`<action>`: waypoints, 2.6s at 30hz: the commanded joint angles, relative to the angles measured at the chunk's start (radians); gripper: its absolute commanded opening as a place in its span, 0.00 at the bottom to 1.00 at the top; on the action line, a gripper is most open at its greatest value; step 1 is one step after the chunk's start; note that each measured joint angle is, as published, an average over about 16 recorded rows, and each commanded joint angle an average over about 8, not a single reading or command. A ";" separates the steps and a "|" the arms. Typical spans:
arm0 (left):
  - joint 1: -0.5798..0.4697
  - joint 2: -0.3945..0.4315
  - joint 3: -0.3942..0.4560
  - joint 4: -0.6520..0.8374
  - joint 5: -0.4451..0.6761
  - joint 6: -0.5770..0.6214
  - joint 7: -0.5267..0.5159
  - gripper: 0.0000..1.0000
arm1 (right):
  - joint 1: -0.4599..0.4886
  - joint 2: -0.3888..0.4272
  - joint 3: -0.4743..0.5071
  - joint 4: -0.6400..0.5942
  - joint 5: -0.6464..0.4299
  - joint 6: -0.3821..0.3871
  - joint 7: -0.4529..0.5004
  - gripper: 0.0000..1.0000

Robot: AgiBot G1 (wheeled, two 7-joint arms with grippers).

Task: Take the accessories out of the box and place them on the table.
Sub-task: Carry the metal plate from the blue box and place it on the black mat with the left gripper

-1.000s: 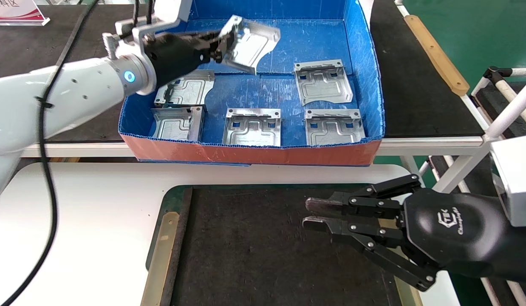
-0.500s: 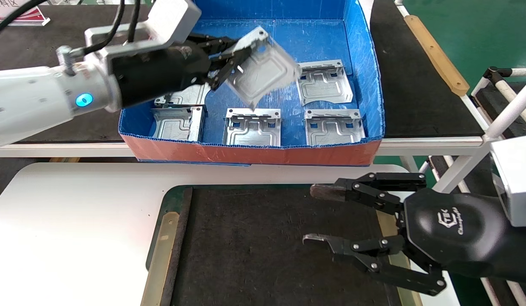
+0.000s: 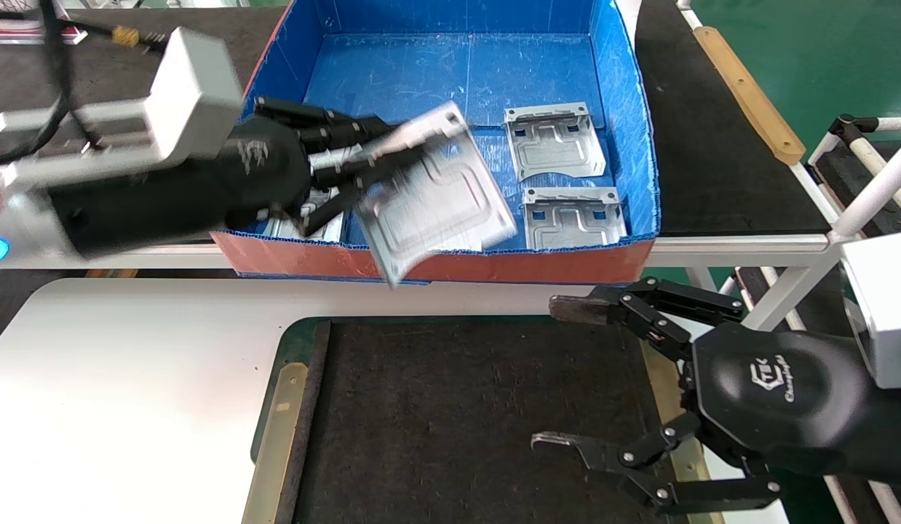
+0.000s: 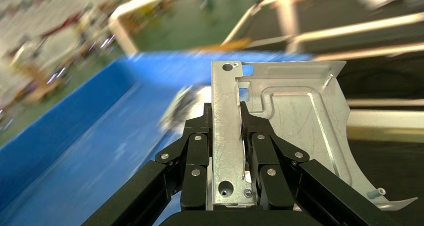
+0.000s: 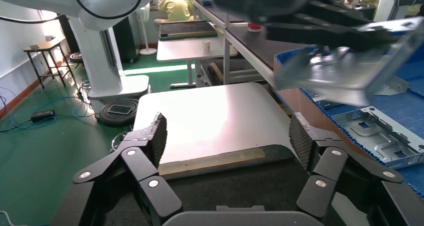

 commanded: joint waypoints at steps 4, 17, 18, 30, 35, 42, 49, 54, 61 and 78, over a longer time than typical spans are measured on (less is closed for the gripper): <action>0.023 0.004 -0.026 0.086 -0.103 0.179 0.166 0.00 | 0.000 0.000 0.000 0.000 0.000 0.000 0.000 1.00; 0.086 0.071 0.039 0.150 -0.015 0.269 0.389 0.00 | 0.000 0.000 0.000 0.000 0.000 0.000 0.000 1.00; 0.101 0.080 0.044 0.146 -0.005 0.252 0.392 0.00 | 0.000 0.000 0.000 0.000 0.000 0.000 0.000 1.00; 0.275 0.241 0.093 0.103 0.118 -0.033 0.464 0.00 | 0.000 0.000 0.000 0.000 0.000 0.000 0.000 1.00; 0.308 0.340 0.099 0.189 0.154 -0.134 0.569 0.00 | 0.000 0.000 0.000 0.000 0.000 0.000 0.000 1.00; 0.288 0.485 0.089 0.385 0.160 -0.254 0.695 0.00 | 0.000 0.000 0.000 0.000 0.000 0.000 0.000 1.00; 0.264 0.538 0.129 0.506 0.055 -0.289 0.803 0.00 | 0.000 0.000 0.000 0.000 0.000 0.000 0.000 1.00; 0.247 0.544 0.219 0.533 -0.044 -0.325 0.833 0.00 | 0.000 0.000 0.000 0.000 0.000 0.000 0.000 1.00; 0.224 0.545 0.361 0.528 -0.174 -0.388 0.858 0.00 | 0.000 0.000 0.000 0.000 0.000 0.000 0.000 1.00; 0.179 0.545 0.608 0.505 -0.417 -0.567 0.933 0.00 | 0.000 0.000 0.000 0.000 0.000 0.000 0.000 1.00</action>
